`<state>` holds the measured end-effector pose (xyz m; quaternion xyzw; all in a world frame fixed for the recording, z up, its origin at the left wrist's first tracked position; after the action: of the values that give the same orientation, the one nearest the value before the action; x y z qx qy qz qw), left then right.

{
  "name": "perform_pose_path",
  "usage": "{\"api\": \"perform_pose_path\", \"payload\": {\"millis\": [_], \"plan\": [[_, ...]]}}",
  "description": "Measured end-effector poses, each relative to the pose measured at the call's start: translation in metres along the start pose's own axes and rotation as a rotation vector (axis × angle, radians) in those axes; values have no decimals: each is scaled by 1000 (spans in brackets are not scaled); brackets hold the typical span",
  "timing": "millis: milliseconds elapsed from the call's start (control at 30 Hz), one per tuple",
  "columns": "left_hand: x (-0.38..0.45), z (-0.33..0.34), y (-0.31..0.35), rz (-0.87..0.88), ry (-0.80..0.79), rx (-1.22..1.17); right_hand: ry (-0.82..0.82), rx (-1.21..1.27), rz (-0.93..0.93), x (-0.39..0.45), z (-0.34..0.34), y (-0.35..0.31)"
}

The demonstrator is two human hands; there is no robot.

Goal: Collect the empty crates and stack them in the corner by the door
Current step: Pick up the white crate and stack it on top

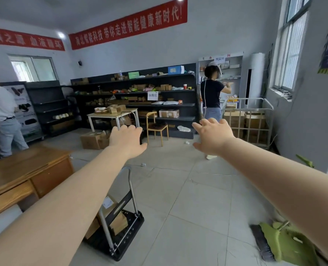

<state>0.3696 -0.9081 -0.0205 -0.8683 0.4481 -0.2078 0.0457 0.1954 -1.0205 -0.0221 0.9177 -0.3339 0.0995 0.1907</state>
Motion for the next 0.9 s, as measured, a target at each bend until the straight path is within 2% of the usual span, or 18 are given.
{"api": "perform_pose_path", "payload": {"millis": [233, 367, 500, 733, 900], "plan": [[109, 39, 27, -40, -47, 91, 23, 21, -104, 120, 51, 39], [170, 51, 22, -119, -49, 83, 39, 44, -145, 191, 79, 62], [228, 83, 29, -102, -106, 198, 6, 74, -169, 258, 116, 74], [353, 145, 6, -151, -109, 184, -12, 61, -223, 393, 176, 65], [447, 181, -38, -196, -116, 172, 25, 66, -264, 501, 189, 40]]}}
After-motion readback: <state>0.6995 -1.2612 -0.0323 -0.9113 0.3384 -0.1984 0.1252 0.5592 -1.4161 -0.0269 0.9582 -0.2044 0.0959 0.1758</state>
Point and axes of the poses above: each hand's wrist, its own x-axis towards the middle knuckle, its own z-axis out of the palm, y = z × x, the point moved 10 cm from there along x, towards the middle knuckle, and after that the axes turned 3 degrees about -z, right-handed, at the moved point
